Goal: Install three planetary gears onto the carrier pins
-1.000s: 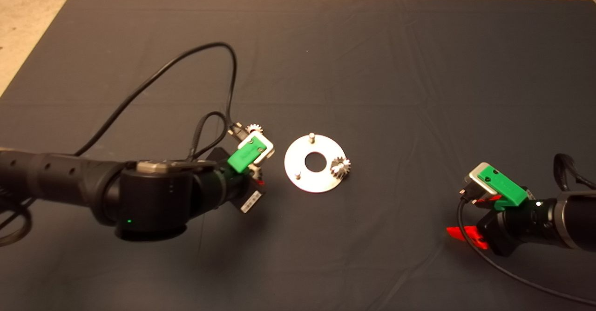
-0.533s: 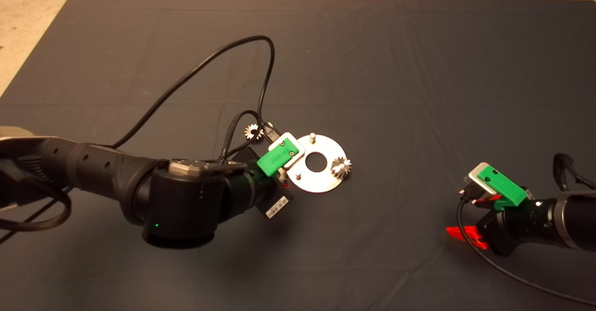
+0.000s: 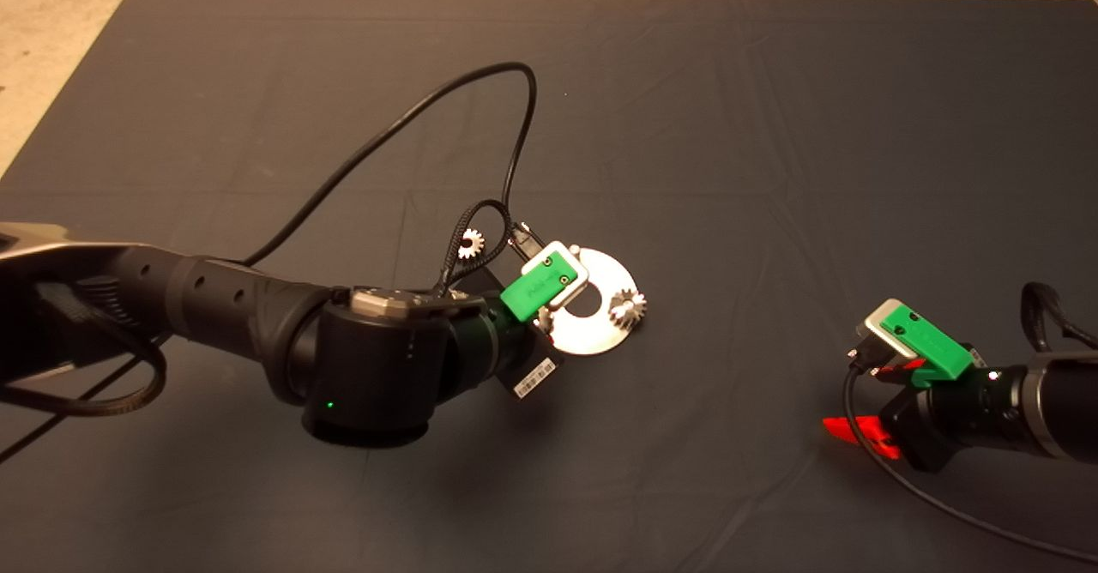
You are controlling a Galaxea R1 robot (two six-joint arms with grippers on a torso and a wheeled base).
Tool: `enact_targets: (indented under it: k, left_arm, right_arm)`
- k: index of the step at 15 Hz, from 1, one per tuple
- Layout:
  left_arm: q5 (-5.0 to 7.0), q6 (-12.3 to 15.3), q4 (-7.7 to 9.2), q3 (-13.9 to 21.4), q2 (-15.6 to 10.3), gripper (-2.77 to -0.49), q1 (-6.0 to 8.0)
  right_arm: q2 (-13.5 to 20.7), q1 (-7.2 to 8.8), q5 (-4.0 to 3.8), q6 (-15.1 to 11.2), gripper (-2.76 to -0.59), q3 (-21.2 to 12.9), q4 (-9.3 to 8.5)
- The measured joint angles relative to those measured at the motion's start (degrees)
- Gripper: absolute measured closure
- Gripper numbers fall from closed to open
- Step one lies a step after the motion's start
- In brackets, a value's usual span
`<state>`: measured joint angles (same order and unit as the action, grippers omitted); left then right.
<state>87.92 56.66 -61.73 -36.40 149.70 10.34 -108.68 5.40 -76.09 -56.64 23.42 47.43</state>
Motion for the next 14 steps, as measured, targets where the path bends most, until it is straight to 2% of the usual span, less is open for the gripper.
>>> enact_targets:
  k: [2,4,7,9,14]
  left_arm:
    - [-0.25,0.0,-0.01,-1.3,0.3,-0.7,0.0]
    - [0.19,0.0,-0.04,-3.3,1.1,-0.7,-0.02]
    - [-0.11,-0.2,-0.19,-5.0,2.4,-0.7,-0.65]
    - [-0.84,-0.2,-0.33,-5.1,2.5,-0.71,-0.78]
    - [-0.88,-0.2,-1.96,-5.2,2.3,-0.69,-2.6]
  right_arm:
    - [0.1,0.0,0.08,0.0,-2.2,0.0,0.0]
    - [0.1,0.02,0.11,0.0,-2.2,0.0,0.0]
    - [0.3,0.0,0.33,0.0,-2.2,0.0,0.0]
    - [1.3,0.0,0.24,0.0,-2.2,0.0,0.06]
    - [1.2,0.0,0.29,0.0,-2.2,0.0,0.13]
